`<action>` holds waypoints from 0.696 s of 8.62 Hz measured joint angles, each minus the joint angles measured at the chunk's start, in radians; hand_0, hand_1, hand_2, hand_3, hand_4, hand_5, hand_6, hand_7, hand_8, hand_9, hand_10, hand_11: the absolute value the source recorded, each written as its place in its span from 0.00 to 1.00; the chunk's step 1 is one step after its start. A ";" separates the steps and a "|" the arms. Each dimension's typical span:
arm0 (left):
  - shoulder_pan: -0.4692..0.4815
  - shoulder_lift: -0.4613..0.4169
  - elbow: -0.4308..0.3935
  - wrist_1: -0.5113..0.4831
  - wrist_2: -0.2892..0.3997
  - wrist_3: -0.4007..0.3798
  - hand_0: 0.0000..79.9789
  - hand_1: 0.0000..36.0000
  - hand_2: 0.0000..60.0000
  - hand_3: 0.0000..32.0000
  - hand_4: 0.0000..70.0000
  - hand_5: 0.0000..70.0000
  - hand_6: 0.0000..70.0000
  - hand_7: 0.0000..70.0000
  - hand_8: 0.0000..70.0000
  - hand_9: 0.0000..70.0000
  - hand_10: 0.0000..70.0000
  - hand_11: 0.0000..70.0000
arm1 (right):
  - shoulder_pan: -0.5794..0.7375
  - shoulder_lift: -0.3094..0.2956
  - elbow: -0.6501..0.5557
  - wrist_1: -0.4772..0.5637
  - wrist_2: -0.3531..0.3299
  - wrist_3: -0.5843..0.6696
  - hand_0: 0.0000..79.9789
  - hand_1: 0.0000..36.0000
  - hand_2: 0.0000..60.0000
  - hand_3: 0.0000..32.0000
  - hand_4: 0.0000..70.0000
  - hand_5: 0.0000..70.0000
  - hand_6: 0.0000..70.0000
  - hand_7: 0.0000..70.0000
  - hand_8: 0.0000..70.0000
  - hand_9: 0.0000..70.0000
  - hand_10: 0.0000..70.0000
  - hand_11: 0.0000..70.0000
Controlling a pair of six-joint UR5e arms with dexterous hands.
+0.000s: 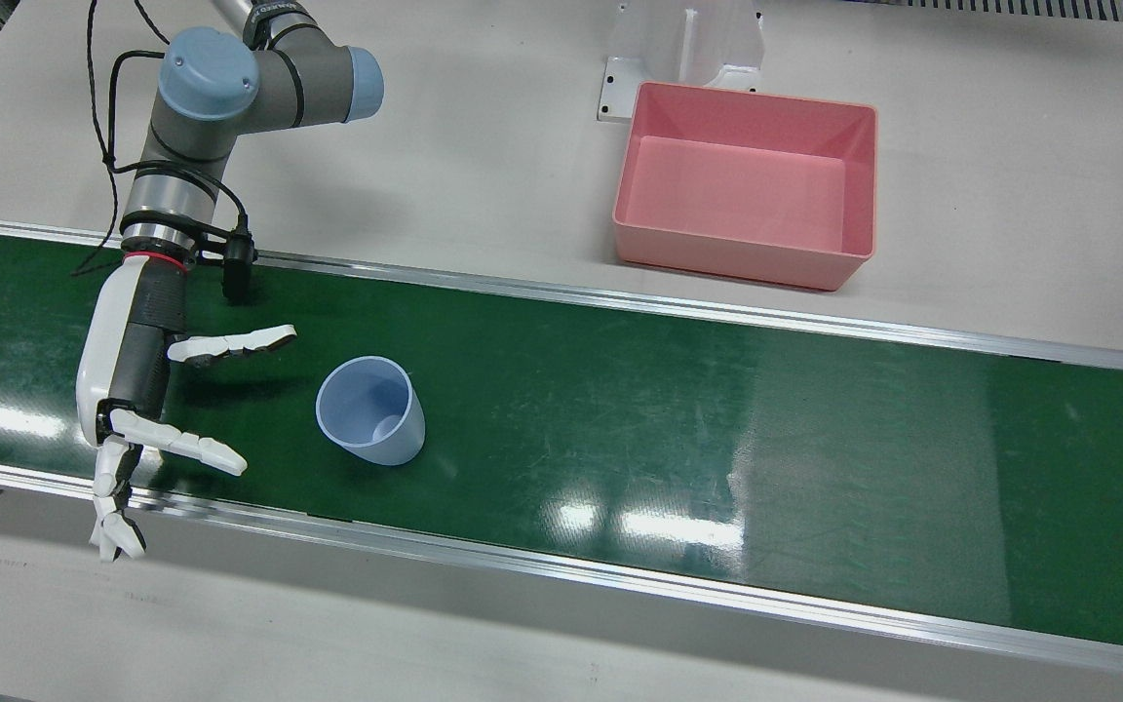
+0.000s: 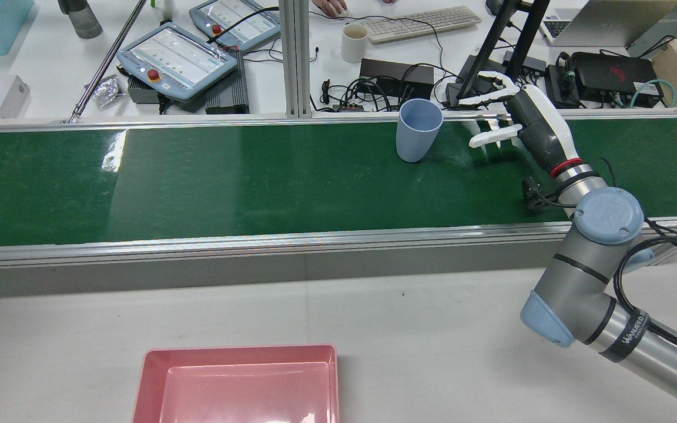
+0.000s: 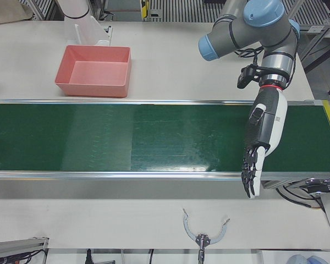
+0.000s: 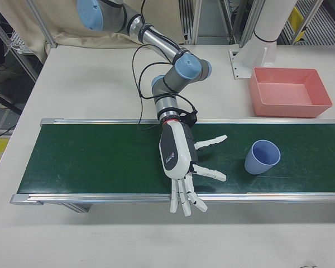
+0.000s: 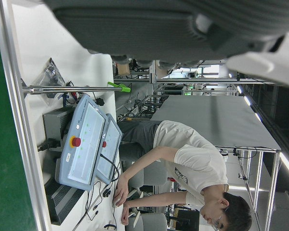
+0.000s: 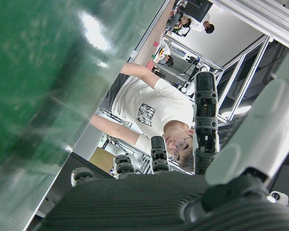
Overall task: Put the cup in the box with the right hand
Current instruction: 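Close the right hand fingers around the blue cup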
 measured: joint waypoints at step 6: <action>-0.001 0.000 0.000 0.000 0.000 0.000 0.00 0.00 0.00 0.00 0.00 0.00 0.00 0.00 0.00 0.00 0.00 0.00 | -0.011 -0.003 0.002 0.000 -0.003 -0.032 0.58 0.00 0.00 0.69 0.64 0.00 0.02 0.35 0.04 0.12 0.00 0.00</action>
